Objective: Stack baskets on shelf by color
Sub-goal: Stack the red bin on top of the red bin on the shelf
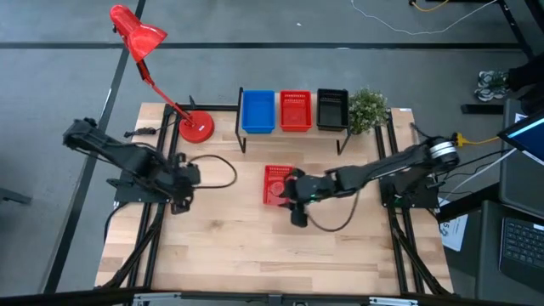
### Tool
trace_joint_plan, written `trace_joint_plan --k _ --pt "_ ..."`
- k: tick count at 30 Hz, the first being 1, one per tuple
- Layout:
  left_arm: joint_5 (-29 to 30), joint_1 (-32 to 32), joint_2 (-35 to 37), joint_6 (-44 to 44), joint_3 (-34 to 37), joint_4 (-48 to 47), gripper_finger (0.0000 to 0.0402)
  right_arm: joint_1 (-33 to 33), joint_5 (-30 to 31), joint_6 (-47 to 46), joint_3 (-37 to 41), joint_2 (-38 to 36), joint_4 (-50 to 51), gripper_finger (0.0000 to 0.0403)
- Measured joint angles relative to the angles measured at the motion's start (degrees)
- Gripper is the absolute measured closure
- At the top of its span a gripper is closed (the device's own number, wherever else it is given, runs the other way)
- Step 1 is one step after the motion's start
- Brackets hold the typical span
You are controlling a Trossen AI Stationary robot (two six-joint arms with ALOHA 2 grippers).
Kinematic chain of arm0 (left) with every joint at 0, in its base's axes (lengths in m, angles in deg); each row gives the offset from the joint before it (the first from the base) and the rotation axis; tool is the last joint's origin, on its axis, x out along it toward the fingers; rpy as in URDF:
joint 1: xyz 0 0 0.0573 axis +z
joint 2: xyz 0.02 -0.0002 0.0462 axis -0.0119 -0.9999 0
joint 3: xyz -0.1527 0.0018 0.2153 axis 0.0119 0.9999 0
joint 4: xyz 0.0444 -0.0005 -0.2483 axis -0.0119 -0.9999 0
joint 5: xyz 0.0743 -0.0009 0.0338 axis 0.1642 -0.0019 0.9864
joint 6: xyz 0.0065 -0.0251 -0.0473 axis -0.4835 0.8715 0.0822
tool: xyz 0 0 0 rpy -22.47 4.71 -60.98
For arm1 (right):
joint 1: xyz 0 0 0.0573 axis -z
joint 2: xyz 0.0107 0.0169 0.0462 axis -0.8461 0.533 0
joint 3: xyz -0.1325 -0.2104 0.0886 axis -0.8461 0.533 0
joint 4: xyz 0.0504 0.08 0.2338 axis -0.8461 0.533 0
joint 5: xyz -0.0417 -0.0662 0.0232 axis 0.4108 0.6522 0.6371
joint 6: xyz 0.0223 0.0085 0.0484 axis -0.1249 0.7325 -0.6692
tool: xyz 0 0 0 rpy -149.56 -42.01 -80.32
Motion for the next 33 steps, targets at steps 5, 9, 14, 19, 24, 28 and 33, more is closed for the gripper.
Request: trace_joint_plan --k 5,9,14,19,24,28,33 --pt "5.0 -3.3 7.3 3.9 4.0 2.2 0.0307 0.0 1.7 5.0 -7.0 8.0 2.0 0.0263" --pt "6.5 -4.8 11.0 4.2 6.7 5.4 0.0307 0.0 6.0 6.3 -10.3 12.9 4.8 0.0263" --pt "8.1 -5.5 12.4 3.2 8.5 6.6 0.0307 0.0 8.0 6.1 -10.6 16.7 5.9 0.0263" --pt "9.6 -5.5 12.4 1.5 9.7 7.7 0.0307 -0.1 8.0 5.7 -10.5 18.5 6.7 0.0263" --pt "9.6 -5.5 12.3 1.1 10.6 8.3 0.0307 -0.1 10.0 4.3 -10.5 18.5 9.6 0.0263" --pt "9.8 -5.5 12.3 1.1 11.1 9.3 0.0307 -0.1 10.3 3.3 -10.5 18.9 11.2 0.0267" --pt "9.9 -5.5 12.3 1.1 11.1 9.8 0.0307 -0.4 8.6 -1.7 -10.5 19.2 12.8 0.0324"
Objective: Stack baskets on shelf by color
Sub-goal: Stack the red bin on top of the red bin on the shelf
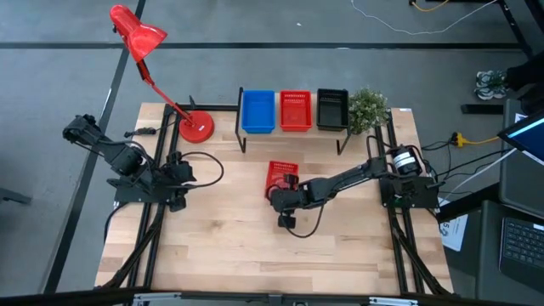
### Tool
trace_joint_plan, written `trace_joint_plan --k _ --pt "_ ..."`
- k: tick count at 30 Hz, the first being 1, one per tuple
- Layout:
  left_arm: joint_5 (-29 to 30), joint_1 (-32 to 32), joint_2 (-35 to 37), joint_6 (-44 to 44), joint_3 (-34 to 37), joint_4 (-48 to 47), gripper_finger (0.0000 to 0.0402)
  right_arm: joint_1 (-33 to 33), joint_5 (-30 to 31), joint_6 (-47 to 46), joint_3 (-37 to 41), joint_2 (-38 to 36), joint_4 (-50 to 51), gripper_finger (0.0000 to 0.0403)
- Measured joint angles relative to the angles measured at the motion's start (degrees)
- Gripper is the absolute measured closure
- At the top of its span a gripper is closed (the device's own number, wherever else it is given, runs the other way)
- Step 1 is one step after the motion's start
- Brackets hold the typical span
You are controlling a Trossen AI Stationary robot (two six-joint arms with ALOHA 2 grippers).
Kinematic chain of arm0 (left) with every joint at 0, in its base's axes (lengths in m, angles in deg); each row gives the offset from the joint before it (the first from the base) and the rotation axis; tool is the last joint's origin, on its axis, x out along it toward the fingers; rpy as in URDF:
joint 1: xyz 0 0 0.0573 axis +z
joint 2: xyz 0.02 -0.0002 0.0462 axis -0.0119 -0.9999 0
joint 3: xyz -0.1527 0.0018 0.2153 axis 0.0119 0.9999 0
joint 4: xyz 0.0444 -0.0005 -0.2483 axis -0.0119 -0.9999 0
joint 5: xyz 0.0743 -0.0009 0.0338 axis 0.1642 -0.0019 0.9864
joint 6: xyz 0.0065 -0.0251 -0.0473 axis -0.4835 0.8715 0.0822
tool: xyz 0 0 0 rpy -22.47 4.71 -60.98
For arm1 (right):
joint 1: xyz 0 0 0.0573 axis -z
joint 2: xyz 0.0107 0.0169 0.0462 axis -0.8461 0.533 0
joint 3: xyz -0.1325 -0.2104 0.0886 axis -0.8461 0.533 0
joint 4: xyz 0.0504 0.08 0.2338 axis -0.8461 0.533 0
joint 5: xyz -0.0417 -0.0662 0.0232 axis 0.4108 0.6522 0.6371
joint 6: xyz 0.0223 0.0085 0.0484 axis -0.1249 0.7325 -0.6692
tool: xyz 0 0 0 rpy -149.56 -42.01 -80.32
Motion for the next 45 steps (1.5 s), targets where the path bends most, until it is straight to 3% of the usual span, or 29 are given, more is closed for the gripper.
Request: trace_joint_plan --k 3,7,12,18,26,33,38,45 --pt "0.0 0.0 0.0 0.0 0.0 0.9 0.0307 -1.2 -0.9 -1.5 0.0 0.1 0.2 0.0387" --pt "0.0 0.0 0.0 0.0 0.0 0.9 0.0307 -3.6 -2.3 -4.2 -2.6 -0.2 3.0 0.0399" --pt "0.0 0.0 0.0 0.0 0.0 0.9 0.0308 -7.6 -1.8 -4.1 -12.6 -0.3 15.4 0.0401" --pt "0.5 0.0 0.0 -0.3 0.0 0.8 0.0308 -10.2 11.9 0.9 -26.4 -0.5 32.5 0.0402" --pt "3.0 0.0 0.0 -0.4 0.0 0.8 0.0308 -9.9 25.1 8.3 -44.4 -0.5 50.2 0.0402" --pt "3.0 0.0 0.0 -0.6 0.0 0.8 0.0308 -6.0 40.4 9.3 -58.1 -0.6 70.8 0.0403" --pt "4.1 0.0 0.0 -1.9 0.0 0.8 0.0308 2.2 36.4 16.6 -59.3 -2.9 68.6 0.0403" --pt "5.0 0.0 0.0 -1.9 0.0 0.8 0.0308 16.8 28.3 19.9 -58.8 -3.2 65.5 0.0403"
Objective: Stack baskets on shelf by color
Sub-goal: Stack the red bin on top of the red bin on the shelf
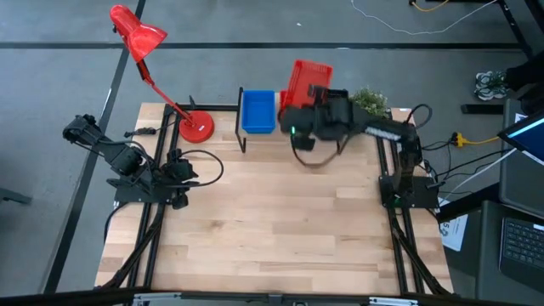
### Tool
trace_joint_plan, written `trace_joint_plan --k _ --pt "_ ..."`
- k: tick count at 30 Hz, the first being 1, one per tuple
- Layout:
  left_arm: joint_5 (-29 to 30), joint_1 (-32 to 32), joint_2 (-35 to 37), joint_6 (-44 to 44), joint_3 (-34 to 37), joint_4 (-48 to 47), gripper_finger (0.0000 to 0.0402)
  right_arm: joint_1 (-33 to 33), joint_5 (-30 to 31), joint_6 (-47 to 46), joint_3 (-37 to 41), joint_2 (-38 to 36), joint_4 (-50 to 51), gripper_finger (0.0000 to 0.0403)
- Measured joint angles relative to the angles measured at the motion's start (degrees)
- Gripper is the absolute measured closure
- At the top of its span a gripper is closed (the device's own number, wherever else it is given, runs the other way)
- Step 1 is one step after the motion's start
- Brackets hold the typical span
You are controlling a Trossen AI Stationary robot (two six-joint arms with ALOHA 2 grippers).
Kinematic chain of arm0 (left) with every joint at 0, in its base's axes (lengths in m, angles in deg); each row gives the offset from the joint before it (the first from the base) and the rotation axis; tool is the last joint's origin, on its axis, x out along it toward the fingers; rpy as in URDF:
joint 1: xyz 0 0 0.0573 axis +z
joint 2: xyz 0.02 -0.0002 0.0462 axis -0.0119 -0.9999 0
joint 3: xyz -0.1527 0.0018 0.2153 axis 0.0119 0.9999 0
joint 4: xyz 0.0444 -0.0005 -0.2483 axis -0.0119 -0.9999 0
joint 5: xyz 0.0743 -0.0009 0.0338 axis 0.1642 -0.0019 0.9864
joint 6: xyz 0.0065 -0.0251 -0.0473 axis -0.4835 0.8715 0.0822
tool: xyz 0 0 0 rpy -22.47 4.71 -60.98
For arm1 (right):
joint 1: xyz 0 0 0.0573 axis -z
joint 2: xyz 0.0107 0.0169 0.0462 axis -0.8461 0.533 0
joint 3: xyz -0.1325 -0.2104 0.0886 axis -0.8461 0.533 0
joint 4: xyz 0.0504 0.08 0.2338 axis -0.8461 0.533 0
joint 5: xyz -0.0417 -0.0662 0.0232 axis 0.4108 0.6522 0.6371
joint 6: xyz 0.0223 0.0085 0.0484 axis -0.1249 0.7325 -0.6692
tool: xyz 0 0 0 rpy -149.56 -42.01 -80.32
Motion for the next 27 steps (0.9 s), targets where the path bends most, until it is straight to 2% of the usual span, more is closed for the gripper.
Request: trace_joint_plan --k 3,7,13,20,23,27 --pt "1.1 0.0 0.0 0.0 0.0 0.0 0.0308 3.9 -2.7 6.2 2.0 0.4 -5.9 0.0403" --pt "1.5 0.0 0.0 0.3 0.0 0.0 0.0308 8.9 -1.5 11.6 3.6 0.2 -7.0 0.0403" --pt "1.5 0.0 0.0 0.4 0.0 0.0 0.0308 15.5 -8.5 2.9 3.6 -2.0 4.0 0.0403" --pt "1.4 0.0 0.0 0.5 0.0 0.1 0.0308 15.6 -9.4 1.3 3.9 -4.7 4.7 0.0403" --pt "1.5 0.0 0.0 0.4 0.0 0.1 0.0308 15.1 -9.8 0.6 7.1 -8.6 4.8 0.0403" --pt "1.5 0.0 0.0 0.0 0.0 -0.1 0.0308 15.2 -9.5 -4.5 17.7 -17.9 3.9 0.0403"
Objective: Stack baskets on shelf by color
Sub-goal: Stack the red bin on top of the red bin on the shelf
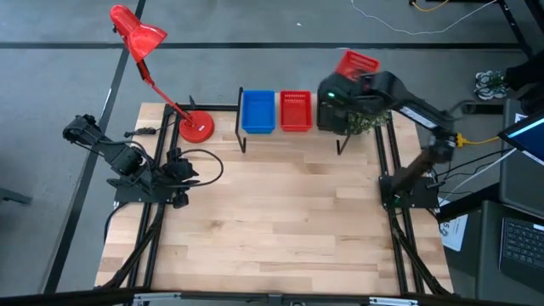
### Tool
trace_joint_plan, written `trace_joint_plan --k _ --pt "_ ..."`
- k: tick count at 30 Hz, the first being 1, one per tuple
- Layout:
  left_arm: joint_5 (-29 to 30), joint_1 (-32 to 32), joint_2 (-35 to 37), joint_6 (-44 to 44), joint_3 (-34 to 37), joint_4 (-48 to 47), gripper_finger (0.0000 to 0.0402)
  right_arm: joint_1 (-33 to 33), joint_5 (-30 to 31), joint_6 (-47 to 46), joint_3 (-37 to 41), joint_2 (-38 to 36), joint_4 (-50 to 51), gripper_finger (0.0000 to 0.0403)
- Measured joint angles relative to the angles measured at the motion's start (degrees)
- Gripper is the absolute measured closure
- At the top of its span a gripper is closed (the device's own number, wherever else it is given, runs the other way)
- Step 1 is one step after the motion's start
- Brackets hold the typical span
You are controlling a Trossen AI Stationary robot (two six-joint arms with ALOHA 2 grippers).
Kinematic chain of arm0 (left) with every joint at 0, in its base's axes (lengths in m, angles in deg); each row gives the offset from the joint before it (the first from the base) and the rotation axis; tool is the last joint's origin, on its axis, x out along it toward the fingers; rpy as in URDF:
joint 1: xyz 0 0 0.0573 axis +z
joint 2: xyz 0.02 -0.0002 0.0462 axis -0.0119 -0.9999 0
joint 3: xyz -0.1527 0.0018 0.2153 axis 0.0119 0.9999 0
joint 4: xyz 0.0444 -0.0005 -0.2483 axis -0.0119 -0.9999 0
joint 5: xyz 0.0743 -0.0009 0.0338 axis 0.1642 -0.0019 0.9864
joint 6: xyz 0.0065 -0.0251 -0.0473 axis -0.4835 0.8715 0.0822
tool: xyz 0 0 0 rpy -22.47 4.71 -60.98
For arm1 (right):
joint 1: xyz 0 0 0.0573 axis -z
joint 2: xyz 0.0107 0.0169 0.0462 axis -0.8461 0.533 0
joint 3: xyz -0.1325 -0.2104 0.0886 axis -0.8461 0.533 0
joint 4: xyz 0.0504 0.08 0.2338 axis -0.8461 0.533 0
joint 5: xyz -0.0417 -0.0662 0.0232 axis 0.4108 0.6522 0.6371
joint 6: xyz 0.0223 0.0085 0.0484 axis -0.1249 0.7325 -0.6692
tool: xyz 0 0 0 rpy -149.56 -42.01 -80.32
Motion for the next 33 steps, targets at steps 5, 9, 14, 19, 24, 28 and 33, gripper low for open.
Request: trace_joint_plan --k 5,9,14,19,24,28,33 --pt "0.0 0.0 0.0 0.0 0.0 0.0 0.0308 -0.6 -0.2 -2.9 18.6 -12.8 -14.4 0.0403" --pt "0.0 0.0 0.0 0.0 0.0 0.0 0.0308 -1.5 -4.3 2.6 29.2 -18.5 -34.1 0.0403" --pt "0.1 0.0 0.0 0.0 0.0 0.0 0.0308 -1.7 -17.1 8.5 35.3 -18.3 -56.1 0.0403" --pt "1.1 0.0 0.0 0.0 0.0 0.0 0.0308 -1.7 -20.8 11.8 34.0 -11.8 -59.4 0.0403" --pt "1.2 0.0 0.0 0.0 0.0 0.0 0.0308 -1.6 -20.5 15.4 30.3 -5.6 -54.9 0.0403" --pt "1.2 0.0 0.0 0.0 0.0 0.0 0.0308 -1.6 -20.6 16.5 26.8 -2.4 -49.3 0.0403" --pt "1.2 0.0 0.0 0.0 0.0 0.0 0.0308 -1.6 -21.6 18.8 23.1 -0.2 -45.0 0.0403"
